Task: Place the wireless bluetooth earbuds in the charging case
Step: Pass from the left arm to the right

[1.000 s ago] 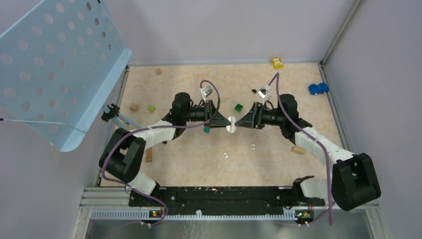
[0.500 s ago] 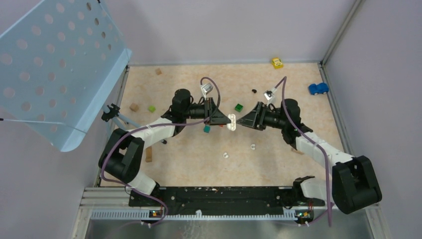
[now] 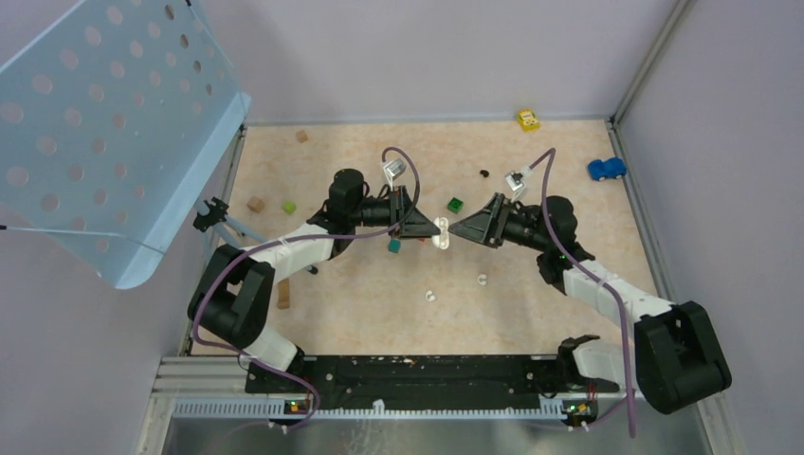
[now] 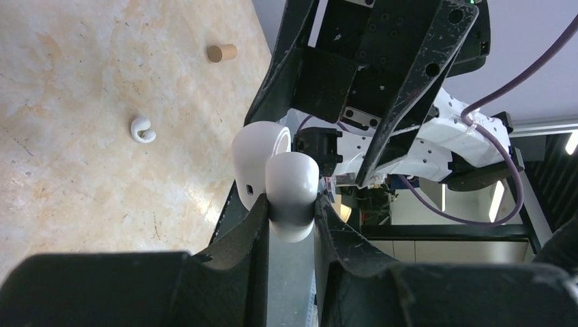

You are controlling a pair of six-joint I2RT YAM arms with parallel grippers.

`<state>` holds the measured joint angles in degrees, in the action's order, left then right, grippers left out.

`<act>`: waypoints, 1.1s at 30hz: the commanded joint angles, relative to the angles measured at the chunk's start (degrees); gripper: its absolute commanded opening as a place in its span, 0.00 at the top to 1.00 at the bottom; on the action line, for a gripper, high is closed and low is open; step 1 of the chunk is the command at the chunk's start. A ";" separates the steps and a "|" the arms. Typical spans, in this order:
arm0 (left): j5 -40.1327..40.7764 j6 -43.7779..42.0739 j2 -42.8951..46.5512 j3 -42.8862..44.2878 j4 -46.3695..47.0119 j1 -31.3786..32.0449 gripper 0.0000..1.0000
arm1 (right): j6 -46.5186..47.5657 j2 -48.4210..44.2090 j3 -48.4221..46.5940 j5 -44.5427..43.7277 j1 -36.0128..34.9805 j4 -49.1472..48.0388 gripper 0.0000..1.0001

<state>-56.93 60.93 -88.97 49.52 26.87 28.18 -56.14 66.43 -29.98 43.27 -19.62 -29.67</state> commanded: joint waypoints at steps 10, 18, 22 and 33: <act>0.05 1.71 2.78 0.60 5.33 0.08 1.00 | -7.90 9.65 2.73 2.29 -3.89 -20.17 0.40; 0.07 2.51 2.92 -0.25 6.79 0.08 1.00 | -11.19 11.75 3.85 2.52 -3.92 -26.16 0.66; -0.27 2.40 3.07 -0.61 7.25 0.06 0.94 | -12.24 11.62 4.08 2.64 -3.94 -27.44 0.77; 4.53 -10.11 9.78 1.21 -9.12 0.04 0.01 | -6.52 5.10 4.27 -1.68 -3.94 -15.45 1.00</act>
<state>-54.83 58.30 -83.85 49.15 23.83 28.21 -65.36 74.26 -25.80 43.16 -23.11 -45.91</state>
